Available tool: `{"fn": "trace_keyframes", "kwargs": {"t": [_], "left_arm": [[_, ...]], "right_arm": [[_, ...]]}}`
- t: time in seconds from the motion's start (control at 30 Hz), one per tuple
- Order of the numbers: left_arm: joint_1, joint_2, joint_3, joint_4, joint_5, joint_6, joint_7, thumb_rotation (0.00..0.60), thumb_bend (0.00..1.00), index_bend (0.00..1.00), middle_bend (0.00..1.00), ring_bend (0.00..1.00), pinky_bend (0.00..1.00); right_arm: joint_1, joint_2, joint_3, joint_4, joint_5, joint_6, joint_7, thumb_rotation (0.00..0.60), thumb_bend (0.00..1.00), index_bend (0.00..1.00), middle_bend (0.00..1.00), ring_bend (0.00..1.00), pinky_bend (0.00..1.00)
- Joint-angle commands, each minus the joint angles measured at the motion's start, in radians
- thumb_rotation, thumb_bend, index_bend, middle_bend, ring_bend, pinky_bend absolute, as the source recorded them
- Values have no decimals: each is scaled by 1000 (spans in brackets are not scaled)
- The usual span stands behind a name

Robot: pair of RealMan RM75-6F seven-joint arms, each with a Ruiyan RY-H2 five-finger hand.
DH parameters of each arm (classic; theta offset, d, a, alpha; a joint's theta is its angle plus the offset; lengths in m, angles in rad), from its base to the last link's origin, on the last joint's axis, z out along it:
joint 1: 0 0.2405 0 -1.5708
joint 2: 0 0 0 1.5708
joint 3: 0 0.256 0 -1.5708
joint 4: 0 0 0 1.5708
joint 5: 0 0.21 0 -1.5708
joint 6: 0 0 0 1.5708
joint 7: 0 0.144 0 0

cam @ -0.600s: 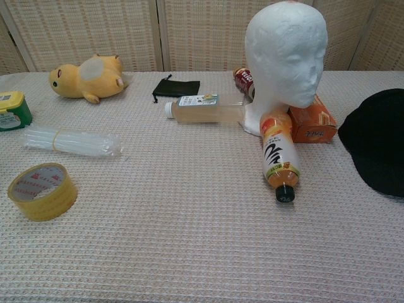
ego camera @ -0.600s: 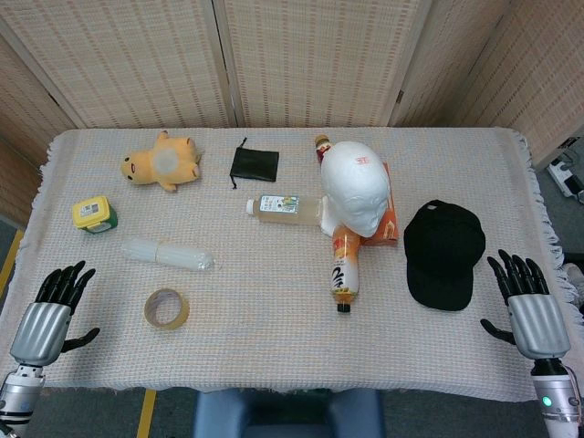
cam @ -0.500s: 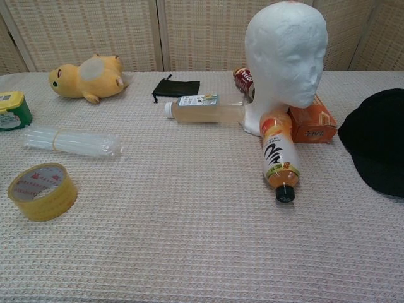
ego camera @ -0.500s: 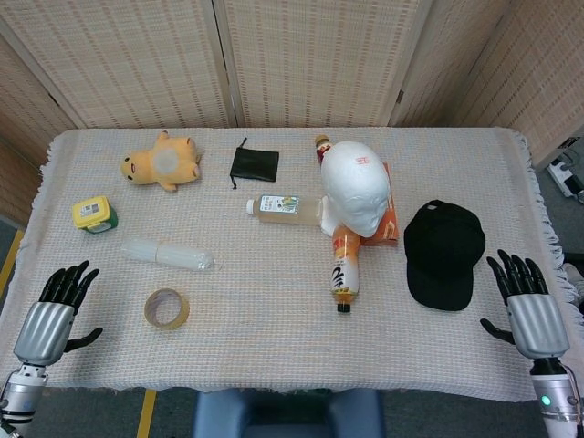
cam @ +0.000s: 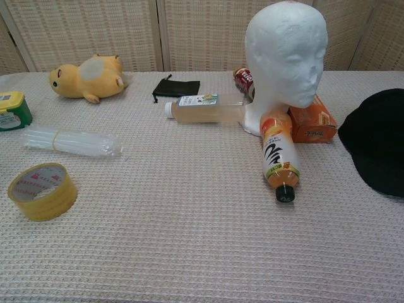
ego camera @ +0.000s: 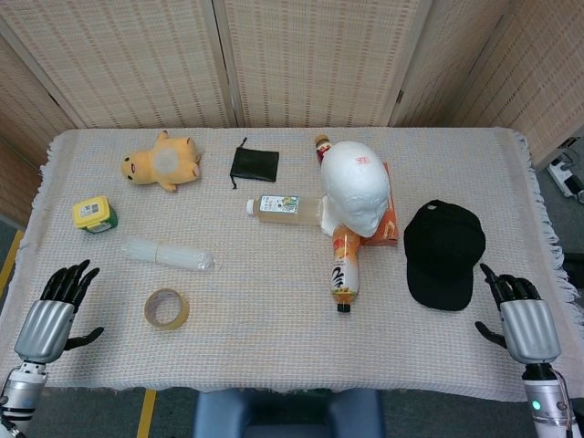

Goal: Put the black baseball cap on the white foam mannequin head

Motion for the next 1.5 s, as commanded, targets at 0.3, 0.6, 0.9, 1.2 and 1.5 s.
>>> {"fn": "trace_keyframes", "kwargs": {"t": [0.3, 0.6, 0.9, 1.2, 1.5], "left_arm": [[6, 26, 22, -44, 52, 35, -68, 600, 167, 7, 0, 0, 150], [13, 57, 30, -46, 74, 72, -176, 600, 166, 0, 0, 0, 162], [17, 70, 36, -45, 80, 83, -220, 600, 164, 0, 0, 0, 178], [13, 70, 34, -45, 69, 69, -233, 600, 164, 0, 0, 0, 186], [13, 70, 24, -50, 43, 59, -241, 600, 164, 0, 2, 0, 197]], "right_arm": [[-42, -211, -25, 263, 15, 18, 101, 600, 69, 634, 1000, 1000, 1000], [-52, -298, 1, 363, 65, -6, 114, 600, 79, 589, 1000, 1000, 1000], [-8, -403, 41, 459, 95, -59, 154, 600, 100, 428, 1000, 1000, 1000], [28, -523, 59, 632, 76, -35, 238, 600, 187, 459, 1000, 1000, 1000], [60, -599, 74, 757, 76, -36, 296, 600, 208, 485, 1000, 1000, 1000]]}}
